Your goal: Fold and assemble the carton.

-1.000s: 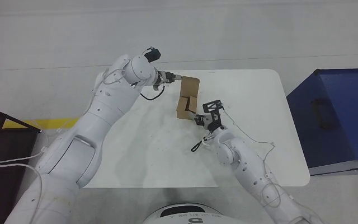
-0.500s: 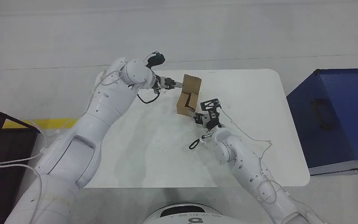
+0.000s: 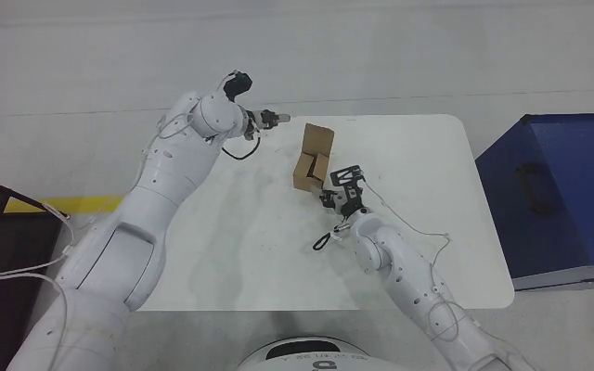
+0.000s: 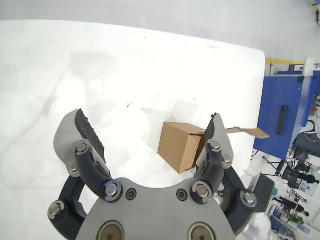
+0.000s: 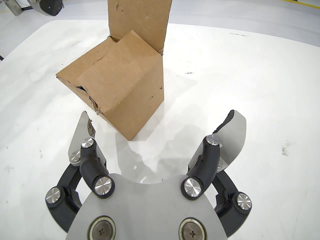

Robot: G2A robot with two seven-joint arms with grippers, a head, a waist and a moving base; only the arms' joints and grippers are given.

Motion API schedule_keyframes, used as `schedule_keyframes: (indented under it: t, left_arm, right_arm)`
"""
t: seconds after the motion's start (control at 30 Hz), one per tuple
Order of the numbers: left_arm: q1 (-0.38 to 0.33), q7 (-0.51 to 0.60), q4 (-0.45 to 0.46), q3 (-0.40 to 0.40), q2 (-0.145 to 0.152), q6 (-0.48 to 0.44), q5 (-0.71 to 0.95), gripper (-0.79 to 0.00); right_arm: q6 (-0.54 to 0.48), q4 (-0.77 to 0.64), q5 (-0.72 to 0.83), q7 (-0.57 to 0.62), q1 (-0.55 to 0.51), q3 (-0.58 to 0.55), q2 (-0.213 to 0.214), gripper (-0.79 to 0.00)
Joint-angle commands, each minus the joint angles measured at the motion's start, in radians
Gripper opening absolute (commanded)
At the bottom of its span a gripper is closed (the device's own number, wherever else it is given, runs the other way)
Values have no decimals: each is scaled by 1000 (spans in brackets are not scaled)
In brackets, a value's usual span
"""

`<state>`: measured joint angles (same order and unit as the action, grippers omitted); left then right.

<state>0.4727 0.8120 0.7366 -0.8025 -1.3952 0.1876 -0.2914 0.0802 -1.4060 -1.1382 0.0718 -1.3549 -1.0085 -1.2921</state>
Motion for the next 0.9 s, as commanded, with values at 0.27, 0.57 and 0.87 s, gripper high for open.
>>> schedule_keyframes:
  t: [0.27,0.57,0.87]
  left_arm:
    - [-110,-99,-203,115,-141,98,92,0]
    - [-176,-19,-372,146,-232,8,170,0]
    - [-216,149,-465,144,-246,-164,171,-120]
  right_arm:
    - [4,-30,-51,-2,-26,8,-3,0]
    - [9,-28,-62,17,-25,6,-8,0]
    - [6,-11,-43,21,-15,-12,-13,0]
